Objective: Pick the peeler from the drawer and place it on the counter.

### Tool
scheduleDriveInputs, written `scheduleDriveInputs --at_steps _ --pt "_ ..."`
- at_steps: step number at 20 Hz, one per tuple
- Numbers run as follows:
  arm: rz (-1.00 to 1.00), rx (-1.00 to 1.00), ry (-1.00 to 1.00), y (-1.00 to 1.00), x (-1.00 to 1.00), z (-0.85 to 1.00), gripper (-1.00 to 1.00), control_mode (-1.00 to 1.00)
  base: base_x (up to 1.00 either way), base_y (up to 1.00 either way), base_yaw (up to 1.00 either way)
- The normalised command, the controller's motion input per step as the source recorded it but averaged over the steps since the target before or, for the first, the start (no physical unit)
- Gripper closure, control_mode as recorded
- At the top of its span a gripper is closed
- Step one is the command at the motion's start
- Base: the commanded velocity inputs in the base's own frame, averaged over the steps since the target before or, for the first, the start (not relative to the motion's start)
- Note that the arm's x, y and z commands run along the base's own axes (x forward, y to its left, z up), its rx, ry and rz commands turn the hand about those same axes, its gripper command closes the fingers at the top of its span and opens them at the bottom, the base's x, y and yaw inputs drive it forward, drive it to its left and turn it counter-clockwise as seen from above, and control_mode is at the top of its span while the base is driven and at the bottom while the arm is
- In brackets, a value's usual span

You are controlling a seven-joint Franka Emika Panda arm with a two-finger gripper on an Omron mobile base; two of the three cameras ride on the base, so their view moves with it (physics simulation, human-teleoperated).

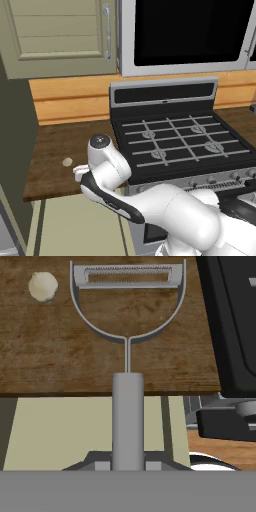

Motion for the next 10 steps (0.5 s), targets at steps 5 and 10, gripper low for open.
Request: scheduleDriveInputs --at_steps 5,10 --pt "-0.01 -0.02 0.0 0.08 0.73 -0.12 1.0 -1.0 0.0 0.0 0.0" --pt "0.0 -0.04 0.0 0.1 0.62 -0.41 1.0 -1.0 0.0 0.0 0.0"
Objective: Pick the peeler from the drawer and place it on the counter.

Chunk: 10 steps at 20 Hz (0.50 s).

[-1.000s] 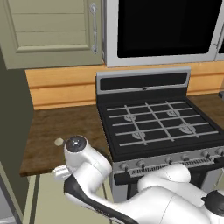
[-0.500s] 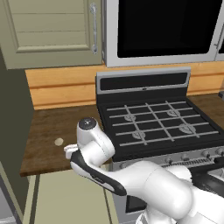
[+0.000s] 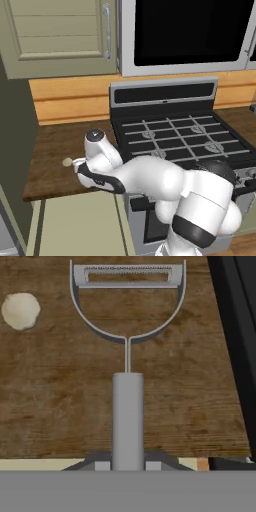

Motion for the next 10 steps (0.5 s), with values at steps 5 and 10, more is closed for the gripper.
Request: scheduleDriveInputs --at_steps 5,10 --pt "0.0 -0.05 0.0 0.11 0.63 -0.52 1.0 -1.0 0.0 0.0 0.0" --pt "0.0 -0.06 0.0 0.15 0.55 -0.48 -1.0 -1.0 0.0 0.0 0.0"
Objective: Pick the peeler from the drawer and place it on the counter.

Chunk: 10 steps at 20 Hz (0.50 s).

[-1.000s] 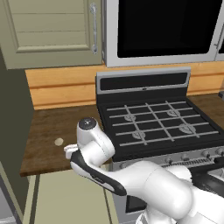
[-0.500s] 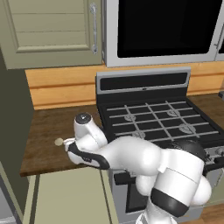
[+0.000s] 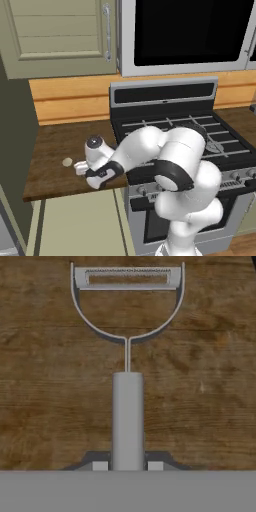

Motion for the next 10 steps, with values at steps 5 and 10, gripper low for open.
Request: scheduleDriveInputs --at_steps 5,10 --pt "0.0 -0.01 0.0 0.11 0.21 -0.14 -1.0 -1.0 0.0 0.0 0.0" --pt "0.0 0.0 0.0 0.0 -0.06 0.2 -1.0 -1.0 0.0 0.0 0.0"
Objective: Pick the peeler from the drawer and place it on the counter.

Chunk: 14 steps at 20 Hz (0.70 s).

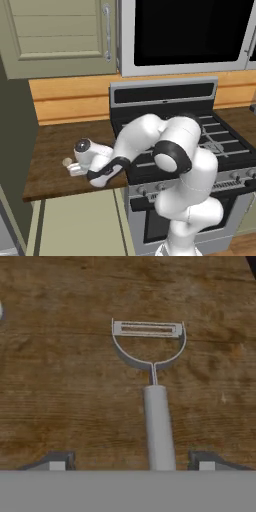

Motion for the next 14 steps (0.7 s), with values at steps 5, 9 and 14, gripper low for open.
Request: scheduleDriveInputs --at_steps 5,9,14 --pt "-0.01 0.0 0.0 -0.13 -0.33 0.73 -1.0 -1.0 0.0 0.0 0.0" --pt "-0.01 0.01 0.0 -0.3 -0.34 0.8 -1.0 -1.0 0.0 0.0 0.0" --pt "-0.05 0.02 0.0 -0.69 -0.46 0.31 -1.0 -1.0 0.0 0.0 0.0"
